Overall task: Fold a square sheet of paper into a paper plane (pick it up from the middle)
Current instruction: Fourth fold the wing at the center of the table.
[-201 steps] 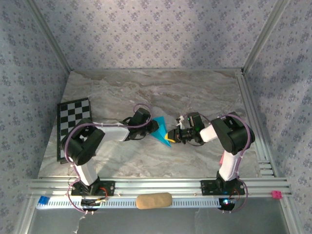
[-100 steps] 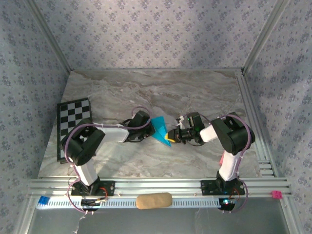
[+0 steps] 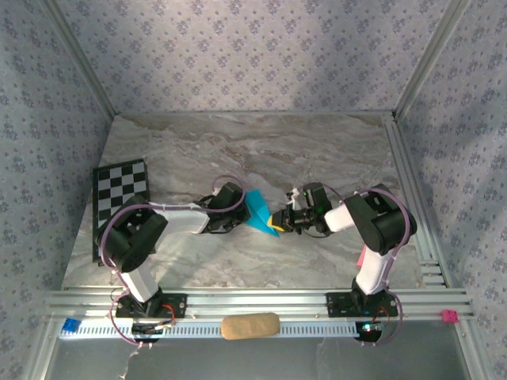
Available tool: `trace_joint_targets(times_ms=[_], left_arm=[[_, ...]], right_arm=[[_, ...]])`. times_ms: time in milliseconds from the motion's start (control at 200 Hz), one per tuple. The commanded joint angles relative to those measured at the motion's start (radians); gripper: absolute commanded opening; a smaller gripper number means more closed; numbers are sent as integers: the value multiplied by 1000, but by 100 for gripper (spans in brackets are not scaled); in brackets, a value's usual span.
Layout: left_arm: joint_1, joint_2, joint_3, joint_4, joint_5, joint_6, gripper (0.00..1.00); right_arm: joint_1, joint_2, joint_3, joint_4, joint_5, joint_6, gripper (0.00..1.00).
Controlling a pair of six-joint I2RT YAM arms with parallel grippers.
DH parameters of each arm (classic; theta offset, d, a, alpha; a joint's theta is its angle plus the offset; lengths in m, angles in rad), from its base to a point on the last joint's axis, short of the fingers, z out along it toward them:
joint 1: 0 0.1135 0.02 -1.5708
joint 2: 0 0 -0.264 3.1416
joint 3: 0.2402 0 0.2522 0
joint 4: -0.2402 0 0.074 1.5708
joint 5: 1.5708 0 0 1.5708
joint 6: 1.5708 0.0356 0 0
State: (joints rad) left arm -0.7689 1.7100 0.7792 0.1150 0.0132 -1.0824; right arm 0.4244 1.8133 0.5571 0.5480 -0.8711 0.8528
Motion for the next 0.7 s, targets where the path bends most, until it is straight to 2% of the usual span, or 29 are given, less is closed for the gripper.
trace_joint_targets(times_ms=[0,360,535,695], left_arm=[[-10,3,-15,-66,-4,-1,10],[-9,-59,8,-25,-11,104,15],[-5,-70,25,60,56,164,15],[2,-21,58,105,116,158,15]], right_arm=[[7,27,-7,-137,62,-12,0],[-2,92,-3,-155,64,-15,0],[-15,98,-7,-165,63,-17,0],[-21,99,-7,-172,64,-19,0]])
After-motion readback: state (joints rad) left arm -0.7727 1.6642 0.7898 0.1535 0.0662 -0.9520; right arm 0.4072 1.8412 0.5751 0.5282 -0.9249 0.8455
